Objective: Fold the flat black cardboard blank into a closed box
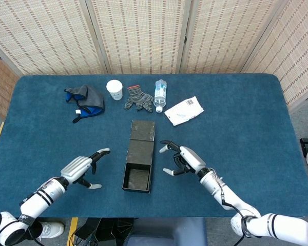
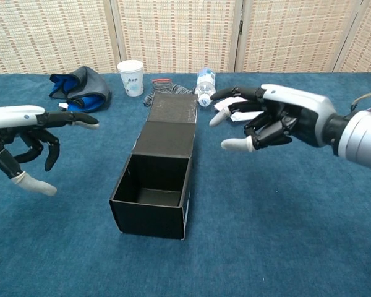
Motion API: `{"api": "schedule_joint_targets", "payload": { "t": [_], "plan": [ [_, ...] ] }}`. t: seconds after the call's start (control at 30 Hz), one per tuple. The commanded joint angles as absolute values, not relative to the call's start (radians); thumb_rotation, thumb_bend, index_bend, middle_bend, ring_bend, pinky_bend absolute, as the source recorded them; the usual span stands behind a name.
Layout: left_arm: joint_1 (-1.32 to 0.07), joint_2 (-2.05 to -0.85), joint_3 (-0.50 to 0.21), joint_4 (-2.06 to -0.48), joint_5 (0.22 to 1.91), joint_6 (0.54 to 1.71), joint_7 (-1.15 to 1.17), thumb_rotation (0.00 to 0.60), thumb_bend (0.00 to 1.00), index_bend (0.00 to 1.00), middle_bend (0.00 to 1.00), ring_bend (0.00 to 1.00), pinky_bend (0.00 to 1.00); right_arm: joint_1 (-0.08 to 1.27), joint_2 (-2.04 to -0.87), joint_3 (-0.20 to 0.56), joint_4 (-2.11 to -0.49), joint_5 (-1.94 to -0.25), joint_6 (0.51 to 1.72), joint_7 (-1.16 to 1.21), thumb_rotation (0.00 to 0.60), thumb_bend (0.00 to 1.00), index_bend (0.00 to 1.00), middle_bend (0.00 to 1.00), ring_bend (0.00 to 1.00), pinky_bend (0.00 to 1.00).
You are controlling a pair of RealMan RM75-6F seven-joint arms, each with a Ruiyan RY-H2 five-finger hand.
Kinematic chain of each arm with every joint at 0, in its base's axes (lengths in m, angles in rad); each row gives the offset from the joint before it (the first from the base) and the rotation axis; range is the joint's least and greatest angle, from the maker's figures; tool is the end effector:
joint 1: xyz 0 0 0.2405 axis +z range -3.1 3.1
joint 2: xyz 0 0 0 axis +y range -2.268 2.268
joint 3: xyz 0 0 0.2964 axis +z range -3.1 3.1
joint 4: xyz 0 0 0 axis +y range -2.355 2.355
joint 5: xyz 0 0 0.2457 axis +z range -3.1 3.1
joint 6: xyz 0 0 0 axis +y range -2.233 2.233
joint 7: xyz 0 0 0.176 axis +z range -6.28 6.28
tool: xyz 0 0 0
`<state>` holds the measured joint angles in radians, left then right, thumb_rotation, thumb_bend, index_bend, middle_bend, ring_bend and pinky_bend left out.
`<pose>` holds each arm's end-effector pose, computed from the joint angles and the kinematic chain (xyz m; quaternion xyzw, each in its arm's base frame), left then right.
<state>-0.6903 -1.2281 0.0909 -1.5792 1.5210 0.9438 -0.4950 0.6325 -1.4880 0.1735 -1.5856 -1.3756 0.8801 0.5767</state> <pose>-0.2416 0.3423 0.0020 -0.7218 -0.5320 -0.3724 0.2395 -0.1631 -0.3587 -0.0619 0.5737 -0.6433 0.4838 0.1519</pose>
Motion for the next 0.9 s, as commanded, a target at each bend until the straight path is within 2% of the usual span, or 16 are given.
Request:
{"api": "schedule_joint_targets", "payload": {
  "t": [0.03, 0.3, 0.6, 0.9],
  "plan": [
    [-0.675, -1.309, 0.113, -1.461, 1.579, 0.925, -0.637, 0.600, 0.11, 0.00, 0.00, 0.54, 0.81, 0.625, -1.425, 0.199, -1.657, -1.350, 0.884, 0.581, 0.600, 0.23, 0.10, 0.28, 0.80, 1.00],
    [-0.667, -1.447, 0.117, -1.312, 1.633, 0.964, -0.772, 0.600, 0.11, 0.00, 0.00, 0.53, 0.84, 0.612, -1.377, 0.218, -1.707, -1.337, 0.918, 0.572, 0.600, 0.23, 0.10, 0.28, 0.80, 1.00],
    [-0.678, -1.520, 0.121, -1.238, 1.652, 0.971, -0.889, 0.600, 0.11, 0.00, 0.00, 0.54, 0.85, 0.600, -1.367, 0.213, -1.707, -1.331, 0.934, 0.571, 0.600, 0.23, 0.10, 0.28, 0.80, 1.00],
    [-0.704, -1.588, 0.124, -1.183, 1.676, 0.976, -0.986, 0.600, 0.11, 0.00, 0.00, 0.59, 0.87, 0.592, -1.368, 0.204, -1.697, -1.329, 0.940, 0.580, 0.600, 0.23, 0.10, 0.28, 0.80, 1.00]
  ]
}}
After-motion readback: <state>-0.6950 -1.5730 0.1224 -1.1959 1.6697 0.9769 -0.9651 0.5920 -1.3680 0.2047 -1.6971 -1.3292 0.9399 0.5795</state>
